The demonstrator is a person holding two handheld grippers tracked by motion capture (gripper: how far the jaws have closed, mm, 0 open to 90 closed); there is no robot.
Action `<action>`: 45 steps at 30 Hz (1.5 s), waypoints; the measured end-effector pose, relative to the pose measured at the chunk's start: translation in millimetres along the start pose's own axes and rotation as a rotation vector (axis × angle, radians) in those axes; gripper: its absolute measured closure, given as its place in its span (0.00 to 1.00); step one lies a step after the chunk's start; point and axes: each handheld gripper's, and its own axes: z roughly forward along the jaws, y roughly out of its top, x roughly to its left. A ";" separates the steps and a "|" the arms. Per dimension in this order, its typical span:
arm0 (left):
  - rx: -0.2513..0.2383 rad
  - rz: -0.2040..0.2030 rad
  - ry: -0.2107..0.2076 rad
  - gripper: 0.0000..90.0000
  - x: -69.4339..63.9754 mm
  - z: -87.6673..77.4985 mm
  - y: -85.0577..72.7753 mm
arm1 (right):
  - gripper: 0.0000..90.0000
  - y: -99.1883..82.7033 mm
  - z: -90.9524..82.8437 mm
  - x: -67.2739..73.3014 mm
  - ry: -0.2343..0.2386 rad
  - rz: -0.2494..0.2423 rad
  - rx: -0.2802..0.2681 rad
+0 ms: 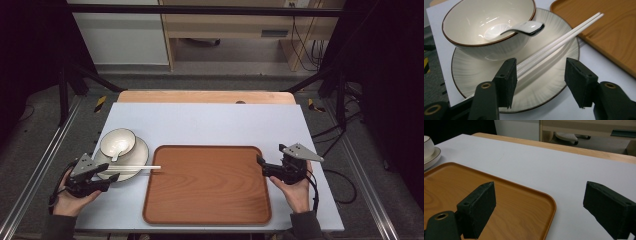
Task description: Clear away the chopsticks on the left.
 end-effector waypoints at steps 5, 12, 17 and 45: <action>0.003 0.013 0.014 0.56 4.4 5.4 -0.6 | 0.12 -0.5 0.8 0.5 0.003 -0.001 0.003; -0.006 0.034 0.006 0.60 9.7 12.3 1.0 | 0.12 -0.4 0.3 0.6 0.002 0.000 0.002; 0.014 0.044 0.005 0.61 9.2 15.5 -0.3 | 0.12 -0.2 0.7 1.2 0.003 -0.007 0.004; 0.079 0.043 -0.063 0.92 -3.5 14.3 -1.9 | 0.11 -0.3 -0.1 0.3 0.000 -0.010 0.006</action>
